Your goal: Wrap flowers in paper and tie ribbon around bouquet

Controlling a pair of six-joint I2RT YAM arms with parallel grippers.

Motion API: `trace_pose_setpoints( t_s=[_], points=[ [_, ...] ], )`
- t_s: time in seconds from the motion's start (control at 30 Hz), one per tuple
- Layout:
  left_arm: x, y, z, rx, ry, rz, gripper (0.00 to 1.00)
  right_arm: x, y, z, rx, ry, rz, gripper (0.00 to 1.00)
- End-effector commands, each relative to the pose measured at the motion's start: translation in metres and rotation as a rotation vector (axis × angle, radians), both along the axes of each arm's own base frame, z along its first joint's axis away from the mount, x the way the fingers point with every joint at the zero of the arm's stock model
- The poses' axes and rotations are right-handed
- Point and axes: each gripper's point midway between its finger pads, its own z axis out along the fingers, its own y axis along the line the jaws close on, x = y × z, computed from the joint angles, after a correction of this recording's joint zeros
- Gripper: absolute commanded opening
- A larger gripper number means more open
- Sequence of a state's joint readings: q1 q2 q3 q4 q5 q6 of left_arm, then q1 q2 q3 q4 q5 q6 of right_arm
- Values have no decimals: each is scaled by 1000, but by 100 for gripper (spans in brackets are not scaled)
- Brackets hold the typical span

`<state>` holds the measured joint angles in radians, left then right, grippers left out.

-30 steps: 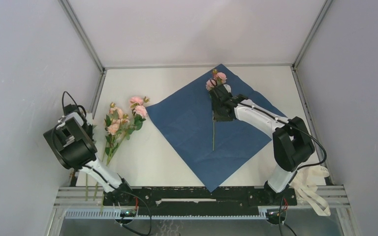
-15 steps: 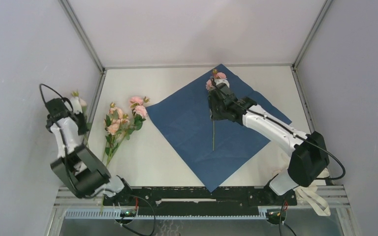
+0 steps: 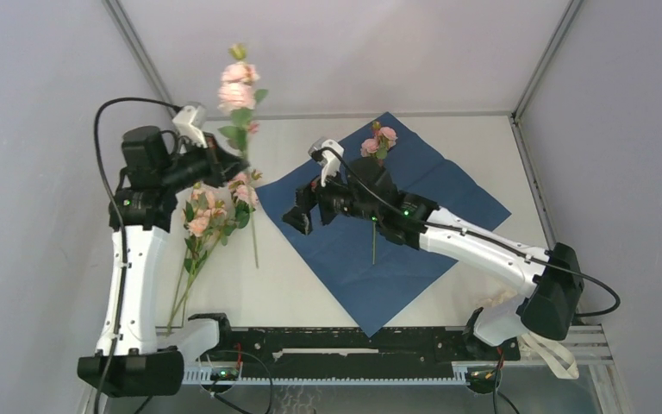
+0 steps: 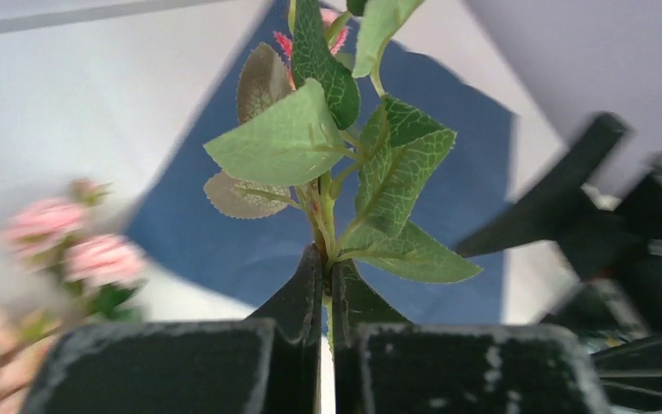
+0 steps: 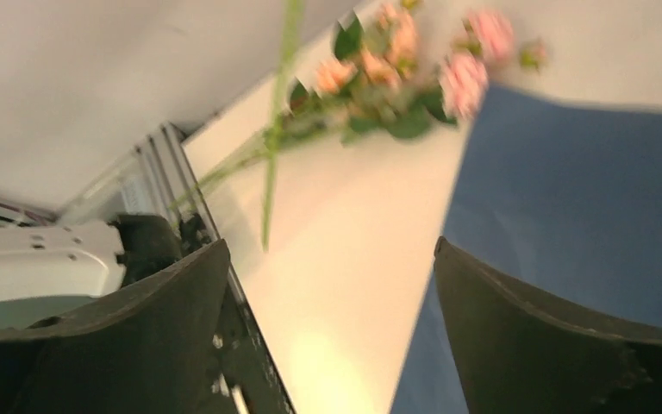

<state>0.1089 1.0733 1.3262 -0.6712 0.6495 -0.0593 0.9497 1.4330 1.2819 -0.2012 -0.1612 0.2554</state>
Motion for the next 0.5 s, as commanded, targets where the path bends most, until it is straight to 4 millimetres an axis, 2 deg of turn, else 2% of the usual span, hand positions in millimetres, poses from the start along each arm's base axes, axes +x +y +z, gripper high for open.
trace_pose_setpoints(
  t_s=[0.0,0.07,0.17,0.23,0.27,0.3,0.37,0.4,0.43,0.47],
  points=[
    [-21,-73,46,-187,-24,-224,0,0,43,68,293,-88,62,99],
    [-25,-91,44,-207,-13,-273,0,3,51,67,319,-77,63,99],
    [-27,-108,36,-230,3,-312,0,8,58,61,334,-56,52,99],
    [-29,-116,31,-255,23,-338,0,18,59,52,322,-44,4,90],
    [-30,-117,31,-265,23,-344,0,23,59,47,314,-30,-16,79],
    [-30,-117,29,-268,27,-342,0,28,57,41,304,-11,-32,57],
    [-25,-111,22,-230,28,-300,0,43,48,27,274,41,-113,3],
    [-22,-105,16,-186,26,-263,0,50,41,17,246,61,-157,0],
    [-17,-95,8,-130,24,-217,14,57,33,8,215,76,-192,0],
    [-12,-82,-4,-38,24,-170,40,65,21,-5,164,97,-243,0]
  ],
)
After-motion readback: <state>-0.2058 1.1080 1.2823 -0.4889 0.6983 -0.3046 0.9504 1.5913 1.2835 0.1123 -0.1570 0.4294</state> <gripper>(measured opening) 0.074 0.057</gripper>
